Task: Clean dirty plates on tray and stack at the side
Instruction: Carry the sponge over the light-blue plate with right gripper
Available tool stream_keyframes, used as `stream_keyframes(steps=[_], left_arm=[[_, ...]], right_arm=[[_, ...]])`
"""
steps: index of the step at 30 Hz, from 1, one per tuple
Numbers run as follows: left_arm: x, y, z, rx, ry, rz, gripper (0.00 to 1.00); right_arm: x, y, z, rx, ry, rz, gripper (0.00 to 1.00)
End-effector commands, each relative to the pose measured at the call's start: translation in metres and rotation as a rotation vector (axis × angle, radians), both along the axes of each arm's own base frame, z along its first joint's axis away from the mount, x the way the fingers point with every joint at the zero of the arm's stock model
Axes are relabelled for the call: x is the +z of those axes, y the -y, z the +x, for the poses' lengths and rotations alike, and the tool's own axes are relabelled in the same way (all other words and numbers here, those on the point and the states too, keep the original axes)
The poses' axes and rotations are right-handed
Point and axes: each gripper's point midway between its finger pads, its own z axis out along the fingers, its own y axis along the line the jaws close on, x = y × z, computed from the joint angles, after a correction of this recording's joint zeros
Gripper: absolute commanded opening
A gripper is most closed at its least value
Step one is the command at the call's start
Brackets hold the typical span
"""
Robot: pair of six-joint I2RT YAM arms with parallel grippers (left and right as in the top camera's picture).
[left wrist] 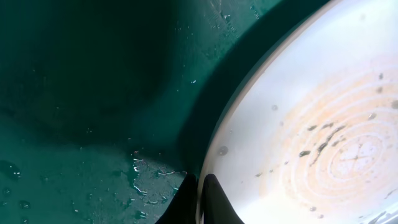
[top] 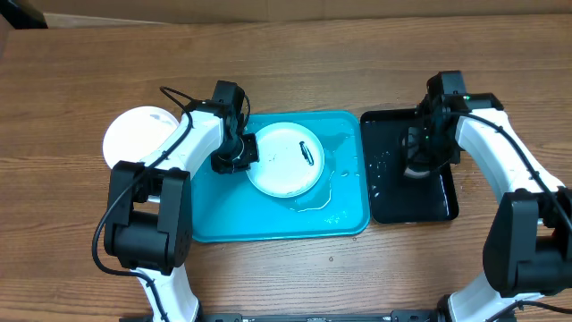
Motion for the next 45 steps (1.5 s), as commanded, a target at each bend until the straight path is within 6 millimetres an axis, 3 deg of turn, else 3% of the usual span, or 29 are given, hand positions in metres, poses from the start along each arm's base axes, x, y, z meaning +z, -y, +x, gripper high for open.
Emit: stream_keyframes(steps=[1, 4, 10, 16, 19, 21, 24, 29, 33, 36, 39, 45], left_arm=[[-0.007, 0.001, -0.011, 0.005, -0.042, 0.006, 0.04], [-0.007, 0.000, -0.016, 0.005, -0.061, 0.009, 0.04], [-0.007, 0.002, -0.017, 0.029, -0.070, -0.003, 0.06], [-0.007, 0.003, -0.013, 0.031, -0.056, -0.006, 0.12], [-0.007, 0.003, -0.015, 0.031, -0.064, -0.007, 0.04], [-0.007, 0.003, -0.017, 0.032, -0.071, -0.009, 0.04], [-0.007, 0.003, -0.018, 0.034, -0.077, -0.006, 0.04], [-0.007, 0.003, -0.018, 0.035, -0.077, -0.006, 0.04], [-0.007, 0.003, -0.018, 0.035, -0.077, -0.006, 0.04], [-0.007, 0.003, -0.018, 0.035, -0.076, -0.006, 0.04], [-0.007, 0.003, -0.017, 0.035, -0.072, -0.007, 0.04], [-0.007, 0.003, -0.016, 0.035, -0.070, -0.008, 0.04]], right_arm=[[0.042, 0.000, 0.028, -0.010, 0.111, -0.010, 0.04], [0.055, 0.000, 0.029, -0.008, 0.113, -0.009, 0.04], [0.048, -0.010, 0.020, 0.014, 0.078, 0.001, 0.04], [0.016, -0.018, 0.009, 0.041, 0.052, -0.002, 0.04], [-0.001, -0.014, 0.005, 0.043, 0.052, -0.033, 0.04], [-0.004, -0.010, 0.007, 0.042, 0.066, -0.055, 0.04], [0.009, -0.010, 0.018, 0.051, 0.103, -0.059, 0.04], [0.062, -0.022, 0.037, 0.060, 0.161, -0.018, 0.04], [0.101, -0.051, 0.047, 0.088, 0.211, 0.123, 0.04], [0.123, -0.092, 0.047, 0.152, 0.238, 0.314, 0.04], [0.130, -0.128, 0.039, 0.206, 0.226, 0.433, 0.04], [0.130, -0.198, 0.018, 0.393, 0.241, 0.441, 0.04]])
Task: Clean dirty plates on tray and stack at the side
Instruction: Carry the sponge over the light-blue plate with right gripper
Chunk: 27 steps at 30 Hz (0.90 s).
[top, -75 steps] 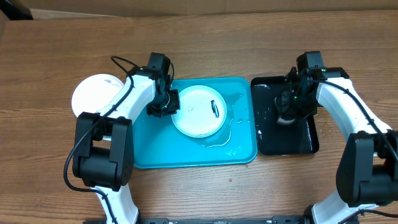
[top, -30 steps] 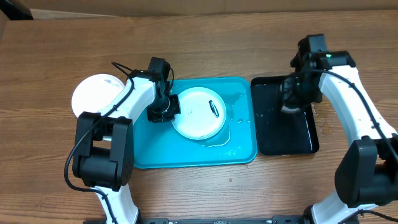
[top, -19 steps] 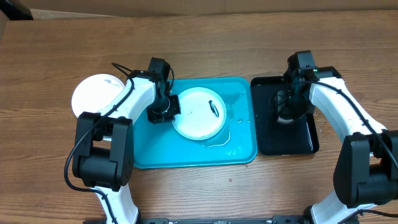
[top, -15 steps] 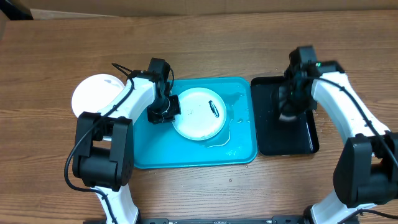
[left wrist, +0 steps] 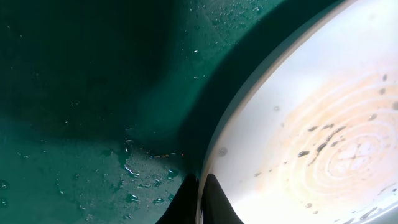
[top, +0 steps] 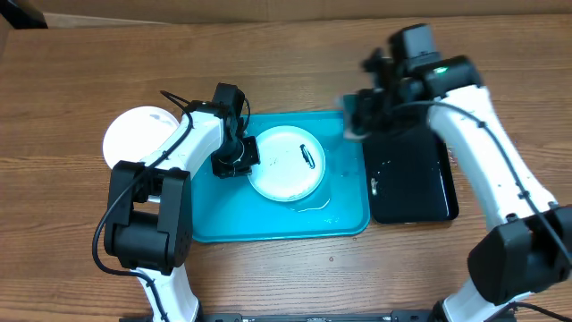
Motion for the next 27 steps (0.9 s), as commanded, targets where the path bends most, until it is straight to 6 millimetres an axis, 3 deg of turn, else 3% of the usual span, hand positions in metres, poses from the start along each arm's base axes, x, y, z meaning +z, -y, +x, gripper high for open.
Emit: stream_keyframes(steps=[1, 4, 8, 11, 27], left_arm=[[-0.006, 0.000, -0.005, 0.000, -0.018, 0.015, 0.04], [-0.006, 0.000, -0.005, -0.001, -0.018, 0.015, 0.04], [-0.006, 0.000, -0.006, -0.001, -0.022, 0.015, 0.04], [-0.006, -0.001, -0.008, -0.001, -0.030, 0.017, 0.04], [-0.006, -0.001, -0.010, -0.002, -0.040, 0.020, 0.04]], right_arm=[[0.016, -0.049, -0.019, 0.121, 0.052, 0.041, 0.04], [0.003, -0.068, -0.023, 0.147, 0.120, -0.080, 0.04], [-0.021, -0.067, -0.020, 0.053, 0.210, -0.307, 0.04], [-0.038, -0.074, -0.020, 0.052, 0.260, -0.382, 0.04], [-0.126, -0.074, -0.016, 0.060, 0.155, -0.524, 0.04]])
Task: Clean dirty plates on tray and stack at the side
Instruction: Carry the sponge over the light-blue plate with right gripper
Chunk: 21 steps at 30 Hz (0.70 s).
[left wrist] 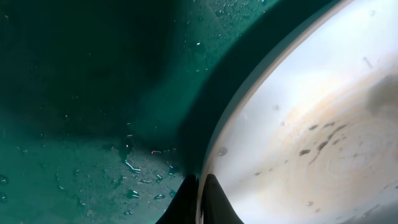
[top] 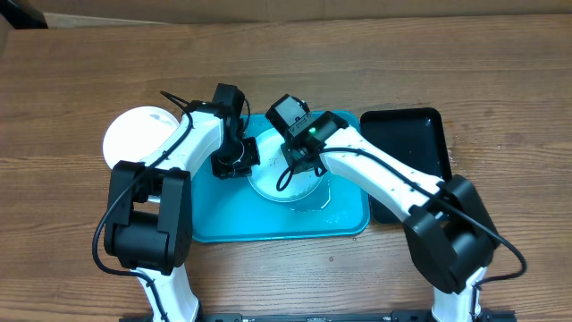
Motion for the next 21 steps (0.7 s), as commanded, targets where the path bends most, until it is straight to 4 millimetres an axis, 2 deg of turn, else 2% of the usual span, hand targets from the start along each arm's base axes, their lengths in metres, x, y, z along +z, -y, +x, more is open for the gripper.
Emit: stream_keyframes(steps=[1, 6, 17, 21], left_arm=[[-0.006, -0.001, -0.007, -0.002, -0.027, 0.020, 0.04], [-0.006, -0.001, -0.008, -0.003, -0.029, 0.020, 0.04], [-0.006, -0.001, -0.008, -0.005, -0.029, 0.020, 0.04], [-0.006, -0.001, -0.008, -0.005, -0.029, 0.020, 0.04]], right_arm=[[-0.015, 0.004, 0.004, -0.039, 0.001, -0.024, 0.04], [-0.025, 0.001, 0.008, -0.063, 0.002, -0.016, 0.04], [-0.025, 0.001, 0.010, -0.094, 0.011, -0.007, 0.04], [-0.026, 0.007, 0.013, -0.114, 0.006, -0.008, 0.04]])
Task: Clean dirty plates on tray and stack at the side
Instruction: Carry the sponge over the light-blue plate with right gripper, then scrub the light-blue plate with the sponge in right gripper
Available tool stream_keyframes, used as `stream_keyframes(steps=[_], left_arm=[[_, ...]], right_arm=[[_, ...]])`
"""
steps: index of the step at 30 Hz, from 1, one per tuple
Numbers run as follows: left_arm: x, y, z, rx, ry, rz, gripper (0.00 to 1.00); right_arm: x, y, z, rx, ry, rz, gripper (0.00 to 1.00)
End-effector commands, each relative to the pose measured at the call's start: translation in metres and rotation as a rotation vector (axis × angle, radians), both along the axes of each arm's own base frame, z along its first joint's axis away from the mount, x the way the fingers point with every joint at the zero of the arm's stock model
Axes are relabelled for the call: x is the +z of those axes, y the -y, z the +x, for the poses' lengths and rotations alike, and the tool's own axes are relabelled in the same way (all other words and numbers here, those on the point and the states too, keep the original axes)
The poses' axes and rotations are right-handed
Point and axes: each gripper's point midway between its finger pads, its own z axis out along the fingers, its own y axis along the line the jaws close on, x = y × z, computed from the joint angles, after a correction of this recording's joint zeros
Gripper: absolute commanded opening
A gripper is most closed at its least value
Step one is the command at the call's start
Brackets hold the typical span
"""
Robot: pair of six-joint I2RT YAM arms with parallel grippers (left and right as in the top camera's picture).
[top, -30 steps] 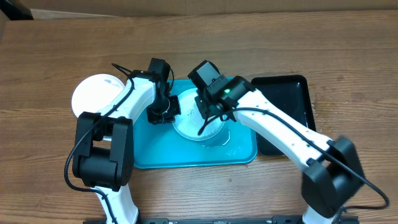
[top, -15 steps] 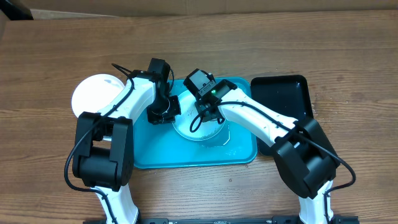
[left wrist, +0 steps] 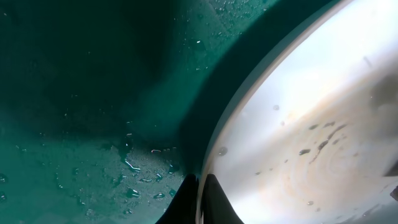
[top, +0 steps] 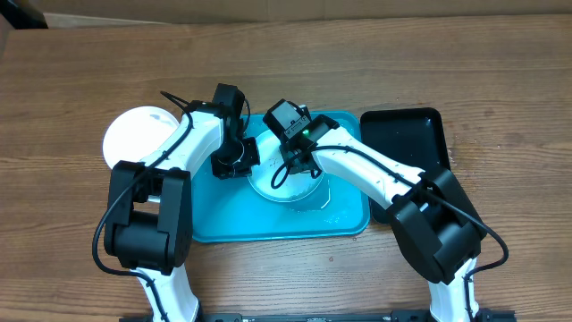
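Note:
A white plate [top: 304, 185] lies in the wet teal tray [top: 223, 215]. In the left wrist view the plate [left wrist: 311, 124] carries a smeared orange ring stain and dark specks. My left gripper [left wrist: 200, 193] is shut on the plate's left rim and appears in the overhead view [top: 239, 161] at the plate's left side. My right gripper [top: 288, 168] is down on the plate's middle, its fingertips hidden under the wrist. A grey blur at the right edge of the left wrist view, the sponge [left wrist: 387, 93], rests on the plate.
A white plate stack [top: 134, 134] sits on the wooden table left of the tray, partly under my left arm. A black tray [top: 411, 143] lies right of the teal one. Water drops and puddles cover the teal tray floor [left wrist: 137, 180].
My right gripper has shifted slightly left over the plate. The orange rings look a little more smeared. My left gripper still clamps the rim.
My right gripper was down in the black tray on a pale sponge while my left held the plate's rim. Then the right arm was lifted over the trays' far edge, the black tray left bare. Then it was on the plate, and the sharp orange rings have turned smeared.

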Motion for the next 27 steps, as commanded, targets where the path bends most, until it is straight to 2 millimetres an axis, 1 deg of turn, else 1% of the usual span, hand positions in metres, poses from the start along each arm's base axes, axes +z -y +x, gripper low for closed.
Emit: stream_keyframes(steps=[1, 6, 9, 16, 18, 23, 25, 27], left_arm=[[-0.006, -0.001, -0.007, -0.005, -0.026, 0.021, 0.04], [-0.006, -0.001, -0.007, -0.005, -0.026, 0.020, 0.04], [-0.006, -0.001, -0.006, -0.005, -0.023, 0.020, 0.04], [-0.006, -0.001, -0.006, -0.005, -0.022, 0.020, 0.04], [-0.006, -0.001, -0.006, -0.005, -0.020, 0.019, 0.04], [-0.006, -0.001, -0.005, -0.006, -0.019, 0.019, 0.04], [-0.006, -0.001, -0.005, -0.006, -0.019, 0.019, 0.04], [-0.006, -0.001, -0.005, -0.005, -0.018, 0.019, 0.04]], right_arm=[[-0.001, 0.011, 0.006, -0.051, 0.003, -0.002, 0.04], [-0.005, 0.009, 0.003, -0.058, -0.081, 0.094, 0.04], [-0.006, 0.012, 0.005, -0.075, -0.124, 0.150, 0.04], [-0.009, 0.020, 0.006, -0.083, -0.147, 0.163, 0.04], [-0.013, 0.022, 0.003, -0.084, -0.154, 0.158, 0.04], [-0.032, 0.029, -0.008, -0.114, -0.187, 0.143, 0.04], [-0.040, 0.025, -0.015, -0.106, -0.213, 0.174, 0.04], [-0.046, 0.016, -0.023, -0.090, -0.251, 0.232, 0.04]])
